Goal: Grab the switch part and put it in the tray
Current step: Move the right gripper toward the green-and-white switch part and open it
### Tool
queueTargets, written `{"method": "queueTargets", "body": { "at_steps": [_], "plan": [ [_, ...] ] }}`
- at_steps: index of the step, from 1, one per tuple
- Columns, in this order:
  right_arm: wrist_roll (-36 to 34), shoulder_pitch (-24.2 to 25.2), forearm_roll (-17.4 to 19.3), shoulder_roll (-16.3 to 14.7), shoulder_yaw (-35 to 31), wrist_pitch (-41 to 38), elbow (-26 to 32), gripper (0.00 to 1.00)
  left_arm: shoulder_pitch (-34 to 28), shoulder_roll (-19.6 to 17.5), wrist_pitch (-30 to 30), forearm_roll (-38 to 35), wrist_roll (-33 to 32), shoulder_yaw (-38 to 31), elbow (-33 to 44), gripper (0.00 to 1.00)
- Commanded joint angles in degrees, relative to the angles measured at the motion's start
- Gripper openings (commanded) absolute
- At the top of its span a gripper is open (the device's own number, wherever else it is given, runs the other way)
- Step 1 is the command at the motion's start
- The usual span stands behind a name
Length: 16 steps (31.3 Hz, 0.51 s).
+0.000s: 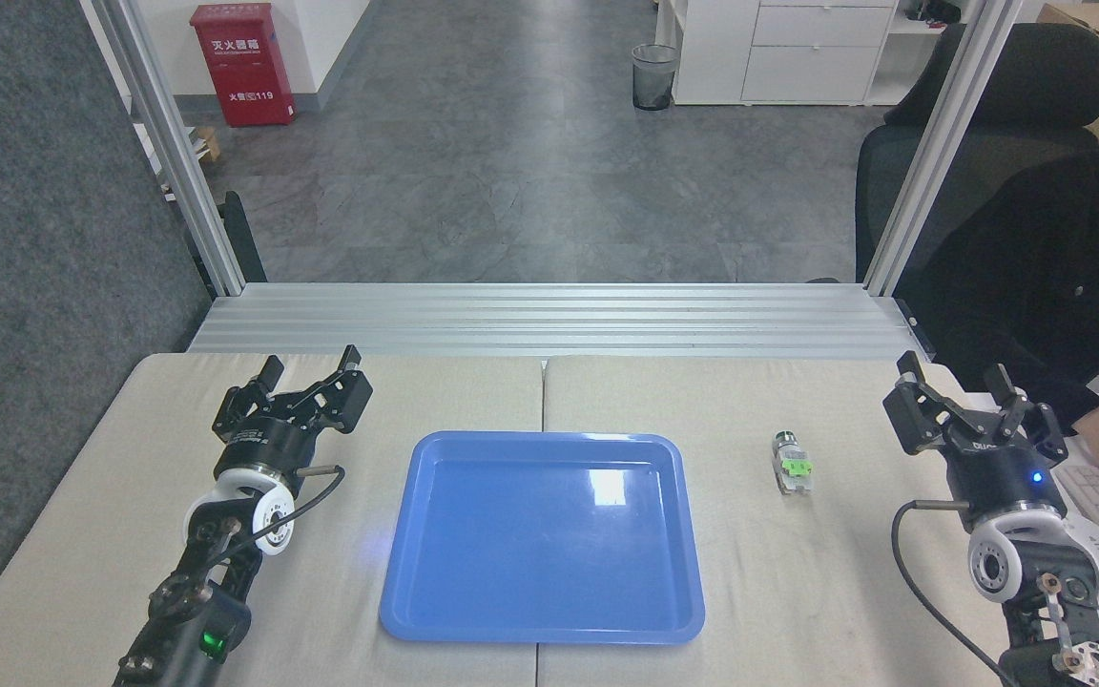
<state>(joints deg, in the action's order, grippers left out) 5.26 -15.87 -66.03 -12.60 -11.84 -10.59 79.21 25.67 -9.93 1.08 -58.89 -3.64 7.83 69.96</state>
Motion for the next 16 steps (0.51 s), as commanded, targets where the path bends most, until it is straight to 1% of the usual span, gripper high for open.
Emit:
{"method": "queueTargets", "body": {
  "at_steps": [1,3,7,9,10,13,16],
  "plan": [
    [0.37,4.35,-0.15,0.82,4.45,0.39,1.56,0.96,-0.01,0.0,-0.02,0.0,0.04,-0.01,0.0,1.0],
    [0.37,4.35,-0.32,0.65,4.63,0.4,0.25,0.98,-0.01,0.0,-0.02,0.0,0.04,-0.01,0.0,1.0],
    [0.37,2.6,-0.33,-0.05,6.03,-0.13,-7.3,0.99,-0.01,0.0,-0.02,0.0,0.04,-0.01,0.0,1.0],
    [0.37,-1.07,-0.41,-0.58,8.84,0.04,-11.16,0.99,-0.01,0.0,-0.02,0.0,0.04,-0.01,0.0,1.0],
    [0.37,-2.75,-0.41,-0.93,10.07,0.13,-13.97,0.99,-0.01,0.0,-0.02,0.0,0.04,-0.01,0.0,1.0],
    [0.28,-6.53,-0.41,-1.02,12.18,0.4,-21.53,0.99,-0.01,0.0,-0.02,0.0,0.04,-0.01,0.0,1.0],
    [0.28,-9.0,-0.41,-0.58,13.68,0.31,-25.76,0.99,-0.01,0.0,-0.02,0.0,0.04,-0.01,0.0,1.0]
  ]
}}
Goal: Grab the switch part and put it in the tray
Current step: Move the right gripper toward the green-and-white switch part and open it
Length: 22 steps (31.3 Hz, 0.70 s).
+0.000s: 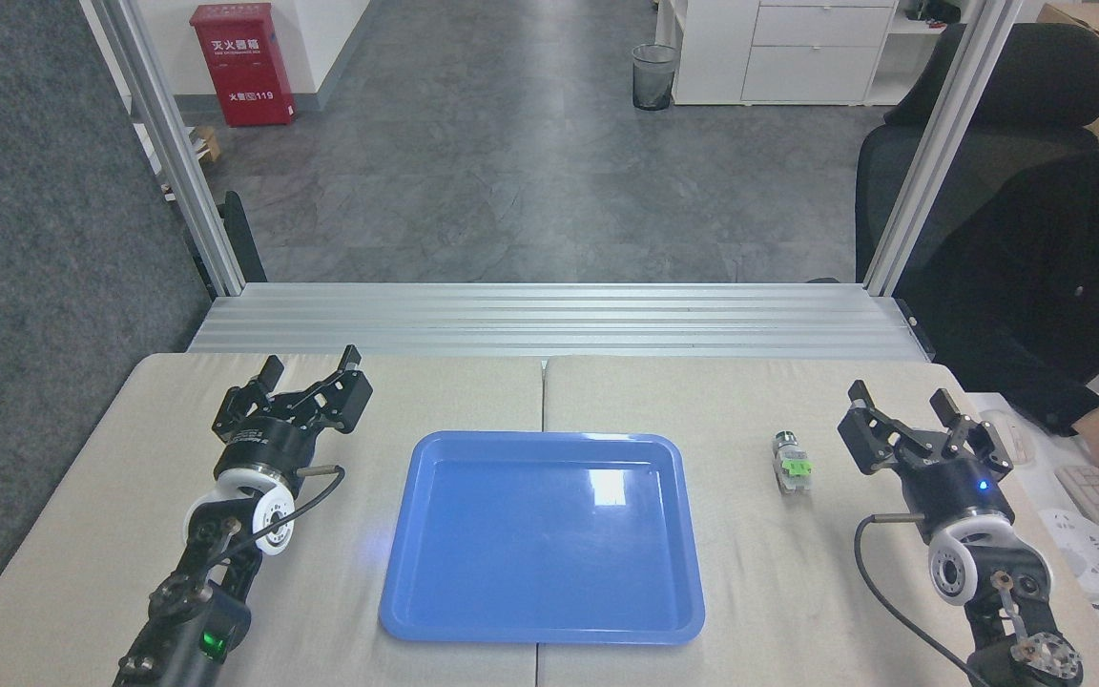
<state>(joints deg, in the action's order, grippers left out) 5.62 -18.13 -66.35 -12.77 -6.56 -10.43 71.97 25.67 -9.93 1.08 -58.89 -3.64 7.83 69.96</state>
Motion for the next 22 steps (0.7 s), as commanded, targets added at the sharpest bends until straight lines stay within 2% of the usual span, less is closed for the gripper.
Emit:
{"method": "queueTargets", "body": {
  "at_steps": [1,6,11,17,22],
  "plan": [
    [-0.09,-7.0,-0.1,-0.32,9.01,0.24,-19.92,0.99,-0.01,0.0,-0.02,0.0,0.04,0.08,0.0,1.0],
    [-0.18,-9.46,-0.01,0.29,12.97,1.82,-27.92,0.99,-0.01,0.0,-0.02,0.0,0.04,-0.01,0.0,1.0],
    [0.0,-10.34,-0.01,0.29,16.31,2.61,-31.27,0.98,-0.01,0.0,-0.02,0.0,0.04,0.08,0.0,1.0],
    [0.0,-14.2,-0.01,0.29,20.79,6.12,-38.73,0.96,-0.01,0.0,-0.02,0.0,0.04,0.08,0.0,1.0],
    [0.0,-15.26,-0.01,0.29,24.75,7.79,-40.41,0.92,-0.01,0.0,-0.02,0.0,0.04,0.08,0.0,1.0]
  ]
}}
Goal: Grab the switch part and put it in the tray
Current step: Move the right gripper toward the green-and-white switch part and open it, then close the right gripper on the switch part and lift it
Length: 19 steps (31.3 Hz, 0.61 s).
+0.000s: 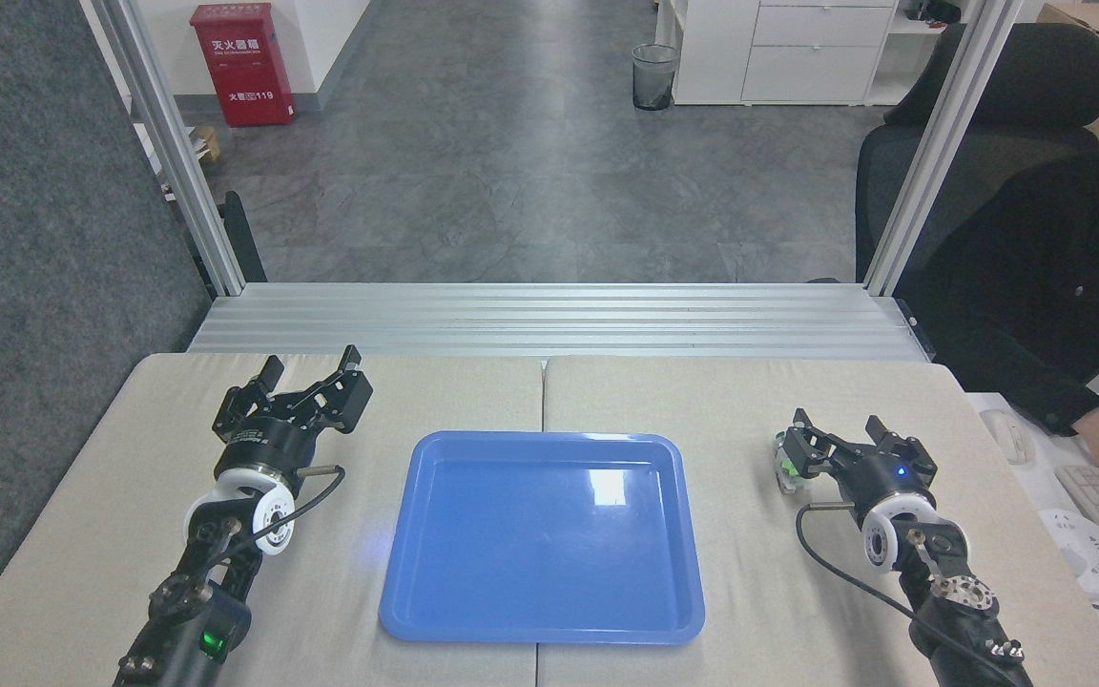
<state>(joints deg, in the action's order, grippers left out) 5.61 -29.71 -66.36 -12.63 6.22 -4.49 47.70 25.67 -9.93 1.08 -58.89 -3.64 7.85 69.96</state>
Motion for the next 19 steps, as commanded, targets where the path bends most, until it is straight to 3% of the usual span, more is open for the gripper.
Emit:
{"method": "queueTargets", "body": {
  "at_steps": [1,7,19],
  "plan": [
    [0.02,-3.95,0.0,0.24,12.58,2.38,-16.32,0.91,-0.01,0.0,-0.02,0.0,0.04,-0.03,0.0,1.0],
    [0.02,-5.01,0.0,1.29,15.92,3.7,-19.48,0.89,-0.01,0.0,-0.02,0.0,0.04,-0.03,0.0,1.0],
    [0.1,-5.09,0.09,2.79,15.92,3.35,-19.66,0.86,-0.01,0.0,-0.02,0.0,0.04,0.06,0.0,1.0]
  ]
}}
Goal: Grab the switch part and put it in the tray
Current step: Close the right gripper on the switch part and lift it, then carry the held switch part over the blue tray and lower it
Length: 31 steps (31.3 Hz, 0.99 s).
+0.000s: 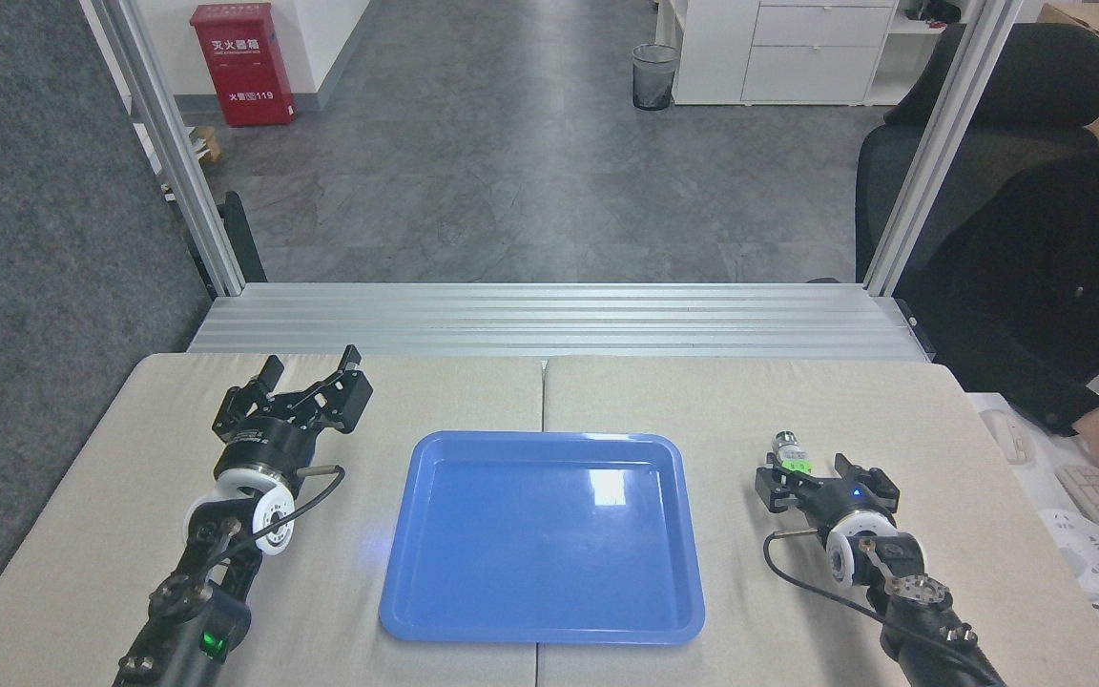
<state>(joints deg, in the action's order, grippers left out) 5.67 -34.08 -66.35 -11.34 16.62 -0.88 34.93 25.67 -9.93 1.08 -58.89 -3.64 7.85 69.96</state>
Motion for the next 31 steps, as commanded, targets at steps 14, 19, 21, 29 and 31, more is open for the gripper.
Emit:
{"method": "queueTargets", "body": {
  "at_steps": [14,19,21,29,31],
  "plan": [
    [-0.66,-3.53,12.64,3.26,4.13,0.0,-5.57,0.0,0.0,0.0,-0.02,0.0,0.04,-0.03,0.0,1.0],
    [-0.75,-3.8,13.26,2.73,4.13,1.31,1.44,0.0,0.0,0.0,-0.02,0.0,0.04,-0.03,0.0,1.0],
    [-0.57,-3.62,13.26,2.29,3.69,2.54,7.58,0.0,0.0,0.0,-0.02,0.0,0.04,0.06,0.0,1.0],
    [6.97,5.68,10.37,2.99,3.77,3.69,36.49,0.0,0.0,0.0,-0.02,0.0,0.04,0.06,0.0,1.0],
    [8.82,8.67,7.74,3.69,5.96,3.69,41.95,0.0,0.08,0.0,-0.02,0.0,0.04,-0.03,0.0,1.0]
  ]
}}
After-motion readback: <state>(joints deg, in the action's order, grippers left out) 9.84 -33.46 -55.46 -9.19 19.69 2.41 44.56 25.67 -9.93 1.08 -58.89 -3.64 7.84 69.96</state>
